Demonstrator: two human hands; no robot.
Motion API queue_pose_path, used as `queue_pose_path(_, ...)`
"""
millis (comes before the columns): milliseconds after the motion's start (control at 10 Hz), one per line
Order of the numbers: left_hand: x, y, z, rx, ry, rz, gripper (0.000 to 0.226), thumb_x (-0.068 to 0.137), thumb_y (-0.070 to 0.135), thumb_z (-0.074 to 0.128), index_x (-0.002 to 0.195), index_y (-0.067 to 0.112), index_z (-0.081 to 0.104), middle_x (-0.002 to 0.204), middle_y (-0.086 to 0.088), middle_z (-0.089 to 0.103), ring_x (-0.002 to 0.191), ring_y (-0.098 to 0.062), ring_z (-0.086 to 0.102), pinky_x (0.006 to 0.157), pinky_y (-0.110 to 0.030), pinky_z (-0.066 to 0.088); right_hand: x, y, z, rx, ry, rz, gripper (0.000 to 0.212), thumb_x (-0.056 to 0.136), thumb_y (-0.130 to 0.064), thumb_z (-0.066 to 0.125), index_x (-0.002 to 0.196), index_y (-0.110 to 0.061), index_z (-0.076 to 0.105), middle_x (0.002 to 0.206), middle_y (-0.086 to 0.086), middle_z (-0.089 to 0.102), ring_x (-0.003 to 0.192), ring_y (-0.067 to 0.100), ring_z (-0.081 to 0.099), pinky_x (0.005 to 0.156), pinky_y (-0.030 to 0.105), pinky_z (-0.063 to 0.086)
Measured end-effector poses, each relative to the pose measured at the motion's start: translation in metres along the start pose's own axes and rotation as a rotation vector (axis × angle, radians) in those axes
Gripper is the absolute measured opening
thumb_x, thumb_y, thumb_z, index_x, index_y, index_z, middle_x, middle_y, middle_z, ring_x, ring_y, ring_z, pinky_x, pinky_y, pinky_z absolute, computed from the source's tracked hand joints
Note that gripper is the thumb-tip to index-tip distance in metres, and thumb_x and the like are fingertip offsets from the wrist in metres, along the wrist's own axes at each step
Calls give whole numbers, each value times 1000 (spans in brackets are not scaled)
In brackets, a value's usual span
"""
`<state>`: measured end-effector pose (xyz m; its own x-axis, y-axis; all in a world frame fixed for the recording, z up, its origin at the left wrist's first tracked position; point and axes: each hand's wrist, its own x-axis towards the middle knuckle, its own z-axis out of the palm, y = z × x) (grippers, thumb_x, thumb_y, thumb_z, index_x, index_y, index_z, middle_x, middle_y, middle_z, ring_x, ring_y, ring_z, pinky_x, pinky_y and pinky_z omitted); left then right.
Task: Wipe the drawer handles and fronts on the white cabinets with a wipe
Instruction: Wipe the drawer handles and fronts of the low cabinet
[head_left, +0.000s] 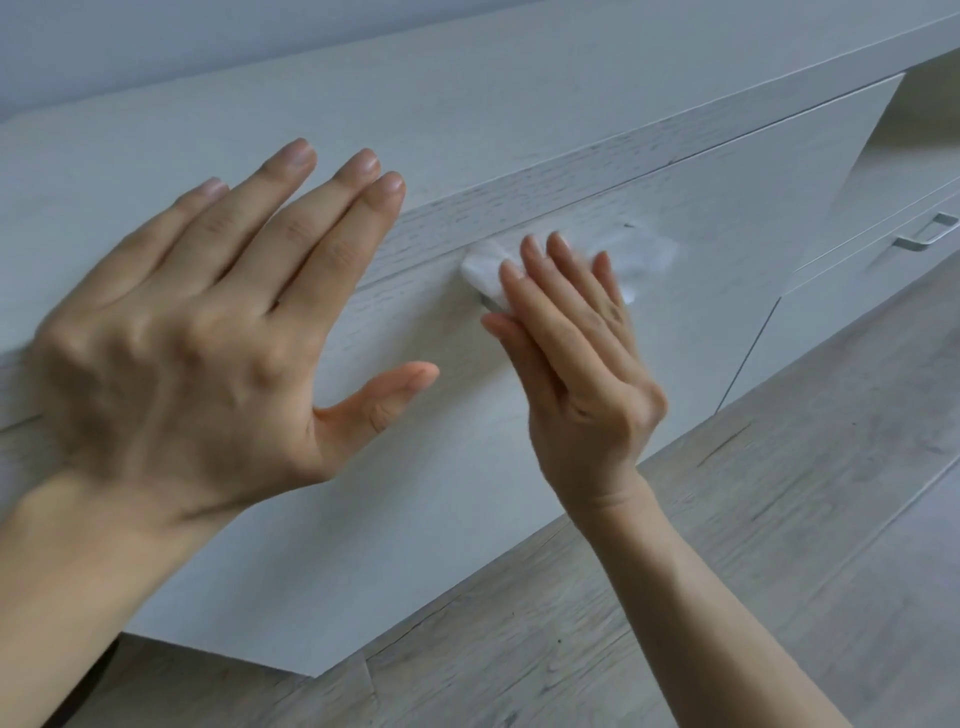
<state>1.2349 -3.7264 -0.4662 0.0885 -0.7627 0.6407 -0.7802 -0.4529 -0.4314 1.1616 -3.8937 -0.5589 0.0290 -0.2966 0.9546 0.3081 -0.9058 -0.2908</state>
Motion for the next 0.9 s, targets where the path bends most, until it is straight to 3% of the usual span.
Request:
queue_pose_path(100,-1,2,1,-5,2,-13,69,97,58,25,145,9,36,146,-10,44,135,-32,40,105,-51,32,0,11,-9,-48,22,70,38,86,-18,69,115,4,56,122,15,54,119,26,53,106,47,41)
queue_pose_path(300,0,1,0,-6,7,5,69,97,58,27,145,9,36,145,-11,44,134,-33,40,105,-52,33,-2,-5,3,-53,-65,-53,29,96,-25,56,114,-3,59,123,10,55,120,23,53,108,44,38)
queue_pose_path(400,-1,1,0,-1,7,4,68,97,57,25,144,9,36,144,-11,45,134,-33,41,104,-52,33,-2,0,-3,-15,-5,118,38,101,-33,41,117,-3,56,126,17,54,126,29,47,109,50,35)
queue_pose_path(500,0,0,0,-7,4,-2,69,97,57,26,145,9,36,145,-11,44,134,-33,40,106,-52,32,-4,-9,10,3,91,219,29,96,-23,53,113,0,58,123,21,56,123,36,49,109,52,35)
queue_pose_path(600,0,0,0,-9,4,6,68,97,57,26,145,9,36,145,-11,44,134,-33,40,106,-52,32,-4,-10,13,12,79,152,26,87,-12,66,110,-1,60,118,14,57,118,26,53,109,45,36)
queue_pose_path(700,0,0,0,-19,-5,-5,68,97,57,26,145,9,36,145,-11,44,135,-33,40,106,-52,31,-4,4,1,25,112,167,34,86,-17,68,112,2,57,120,17,55,120,26,51,106,47,41)
queue_pose_path(800,-1,0,0,-16,-9,-6,68,97,57,26,145,9,36,145,-11,45,135,-33,39,106,-52,31,-5,3,4,5,126,219,36,90,-19,61,117,3,52,125,22,51,125,29,44,109,45,38)
queue_pose_path(900,0,1,1,-27,-17,-3,69,97,58,26,145,10,35,145,-11,44,135,-33,39,107,-53,30,-10,-7,12,-32,82,161,31,94,-15,55,118,4,52,126,20,50,126,32,42,109,52,36)
